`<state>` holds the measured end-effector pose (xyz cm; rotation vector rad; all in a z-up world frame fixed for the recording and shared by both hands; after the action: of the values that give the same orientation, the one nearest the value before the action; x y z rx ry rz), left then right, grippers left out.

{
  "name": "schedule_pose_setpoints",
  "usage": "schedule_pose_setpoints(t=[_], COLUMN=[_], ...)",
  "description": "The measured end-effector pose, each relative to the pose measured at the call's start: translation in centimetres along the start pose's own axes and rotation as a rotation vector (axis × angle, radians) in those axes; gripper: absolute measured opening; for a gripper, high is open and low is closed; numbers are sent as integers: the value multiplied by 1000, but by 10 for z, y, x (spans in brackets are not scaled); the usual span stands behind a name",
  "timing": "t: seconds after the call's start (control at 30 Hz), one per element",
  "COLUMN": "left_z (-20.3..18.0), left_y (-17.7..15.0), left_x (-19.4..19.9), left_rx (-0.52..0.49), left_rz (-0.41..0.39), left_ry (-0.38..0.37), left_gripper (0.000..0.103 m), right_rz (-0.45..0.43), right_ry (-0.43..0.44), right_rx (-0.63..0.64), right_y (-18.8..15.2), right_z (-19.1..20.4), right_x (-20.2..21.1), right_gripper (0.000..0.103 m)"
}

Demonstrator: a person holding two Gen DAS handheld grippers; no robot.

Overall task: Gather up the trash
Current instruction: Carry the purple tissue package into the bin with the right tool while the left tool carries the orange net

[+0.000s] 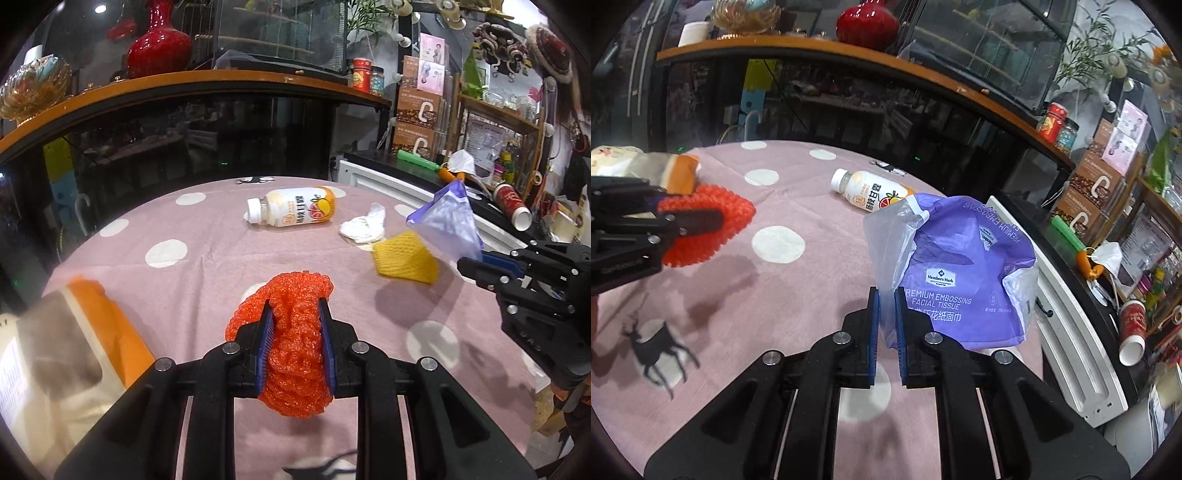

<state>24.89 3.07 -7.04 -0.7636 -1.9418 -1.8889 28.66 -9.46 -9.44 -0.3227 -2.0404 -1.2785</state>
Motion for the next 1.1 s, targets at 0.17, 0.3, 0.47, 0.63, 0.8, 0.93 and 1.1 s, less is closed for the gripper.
schedule_pose_setpoints(t=[0.17,0.3,0.47,0.63,0.8,0.93,1.1], left_z=[-23,-44,-72,-100,-126,-148,-173], left_y=[-8,-16,-20,-23,-26,-30,-33], left_x=[11,16,22,24,23,21,21], left_rx=[-15,-28,-52,-83,-108,-128,-155], left_rz=[-3,2,1,2,10,25,32], left_ry=[-40,-78,-120,-159,-198,-234,-270], left_gripper=[23,23,23,23,23,23,23], right_rz=[-16,-21,-15,6,44,67,102], right_ry=[4,-6,-15,-42,-67,-48,-70], right_rx=[-41,-74,-138,-199,-287,-373,-438], right_y=[-11,-26,-48,-75,-108,-132,-162], right_z=[-10,-20,-38,-61,-90,-112,-138], right_x=[31,50,72,84,92,97,100], right_gripper=[9,9,9,9,9,9,9])
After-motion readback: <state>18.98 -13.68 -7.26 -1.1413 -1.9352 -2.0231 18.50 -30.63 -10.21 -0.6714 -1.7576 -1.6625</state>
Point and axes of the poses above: each gripper's, at about its wrist camera, not at the fingertips, and x roughly against the way its jaws point, z to its left, y to its top, the point moved 9 cm from there along -x, roughly the way its jaws point
